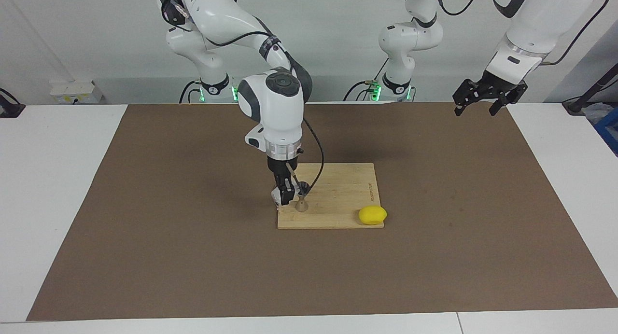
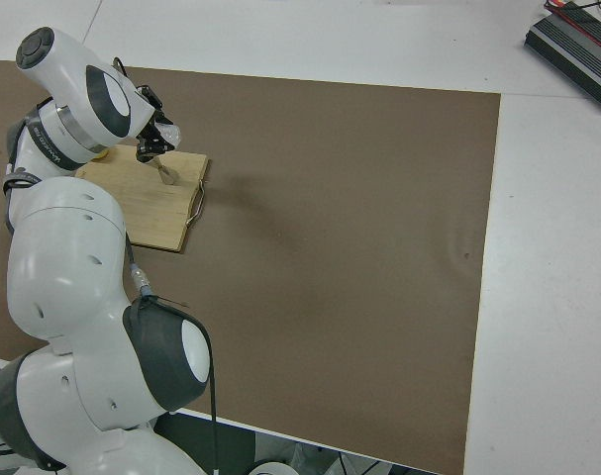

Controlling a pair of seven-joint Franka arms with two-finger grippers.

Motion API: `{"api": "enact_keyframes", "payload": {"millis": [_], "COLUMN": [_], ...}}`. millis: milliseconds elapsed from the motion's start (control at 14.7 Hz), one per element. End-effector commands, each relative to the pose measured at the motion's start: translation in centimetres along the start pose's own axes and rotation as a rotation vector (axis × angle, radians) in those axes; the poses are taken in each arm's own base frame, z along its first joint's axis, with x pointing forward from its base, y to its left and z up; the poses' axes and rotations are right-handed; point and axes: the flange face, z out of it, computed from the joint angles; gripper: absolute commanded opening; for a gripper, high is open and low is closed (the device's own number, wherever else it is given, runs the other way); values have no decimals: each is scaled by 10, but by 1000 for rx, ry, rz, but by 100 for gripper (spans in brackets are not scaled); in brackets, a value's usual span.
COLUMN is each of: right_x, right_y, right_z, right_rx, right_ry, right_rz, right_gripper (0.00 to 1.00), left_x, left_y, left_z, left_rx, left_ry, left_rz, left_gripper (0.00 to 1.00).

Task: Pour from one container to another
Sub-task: 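Move the held glass cup with the right gripper above the metal cup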

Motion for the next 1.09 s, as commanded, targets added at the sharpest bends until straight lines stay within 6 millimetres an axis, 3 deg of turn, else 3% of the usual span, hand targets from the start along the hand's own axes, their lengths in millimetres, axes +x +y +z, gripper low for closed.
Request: {"api": "enact_keyframes", "payload": {"millis": [0,477,1022], "right_x": [-8,-22,-24], "right_y": [-3,2,7], "right_z": [-6,-10,-7], "right_rx": [13,12,-9], "right_ry": [39,90,143], "right_rz": [-10,-92,-204], "right_gripper": [0,0,0], "left_x": [-4,-4,-6], "left_y": [2,8,8], "left_z": [1,1,0], "left_rx": [2,2,3], "left_ry": [-7,-11,-12], "left_rz": [4,14,10], "left_gripper": [100,100,100]}}
